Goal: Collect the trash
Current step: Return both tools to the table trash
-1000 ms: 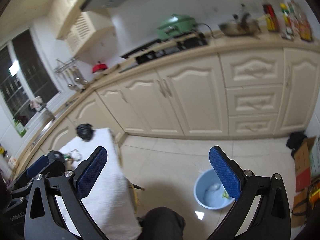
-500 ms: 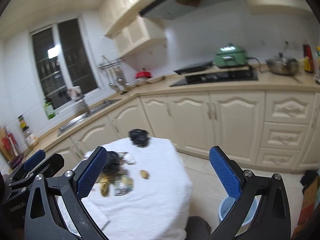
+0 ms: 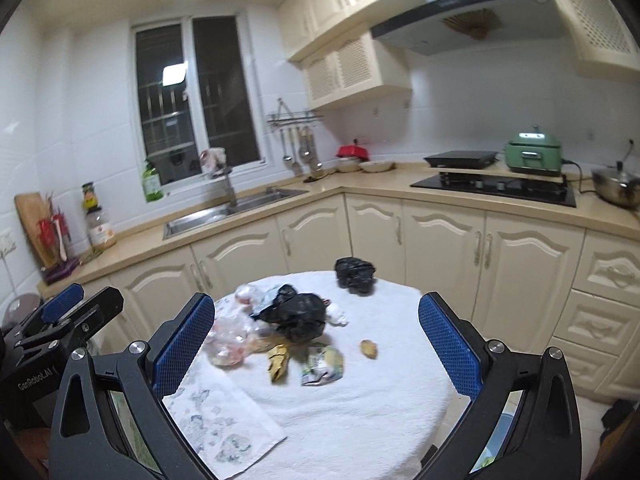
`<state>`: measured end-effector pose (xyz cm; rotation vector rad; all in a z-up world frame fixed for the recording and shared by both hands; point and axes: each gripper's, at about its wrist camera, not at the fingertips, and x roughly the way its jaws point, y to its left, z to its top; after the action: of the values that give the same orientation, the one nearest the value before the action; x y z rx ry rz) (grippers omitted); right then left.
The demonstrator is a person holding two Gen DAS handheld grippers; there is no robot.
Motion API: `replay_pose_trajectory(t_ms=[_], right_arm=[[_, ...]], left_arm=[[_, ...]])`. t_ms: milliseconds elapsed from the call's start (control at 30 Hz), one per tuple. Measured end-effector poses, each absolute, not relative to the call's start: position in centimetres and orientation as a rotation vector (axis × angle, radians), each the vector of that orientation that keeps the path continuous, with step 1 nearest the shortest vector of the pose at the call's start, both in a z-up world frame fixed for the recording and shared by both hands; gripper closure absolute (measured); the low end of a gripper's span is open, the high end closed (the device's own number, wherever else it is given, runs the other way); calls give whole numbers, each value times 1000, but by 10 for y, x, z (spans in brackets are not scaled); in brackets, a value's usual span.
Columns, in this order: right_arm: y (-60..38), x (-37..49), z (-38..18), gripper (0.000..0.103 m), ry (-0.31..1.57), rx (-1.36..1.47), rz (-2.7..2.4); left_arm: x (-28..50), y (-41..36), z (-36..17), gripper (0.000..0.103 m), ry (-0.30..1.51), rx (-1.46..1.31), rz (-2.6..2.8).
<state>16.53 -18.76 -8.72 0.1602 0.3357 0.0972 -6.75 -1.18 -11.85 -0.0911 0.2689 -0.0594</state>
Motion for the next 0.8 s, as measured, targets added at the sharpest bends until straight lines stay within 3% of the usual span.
replay_pose_trajectory(t_ms=[367, 800], right_arm=[[-154, 187, -102, 0, 379, 102, 142], [-166, 252, -180, 0, 591, 118, 109]], left_arm=[[-95, -6, -125, 1, 345, -107, 32], [5, 2, -121, 1, 506, -110, 51]])
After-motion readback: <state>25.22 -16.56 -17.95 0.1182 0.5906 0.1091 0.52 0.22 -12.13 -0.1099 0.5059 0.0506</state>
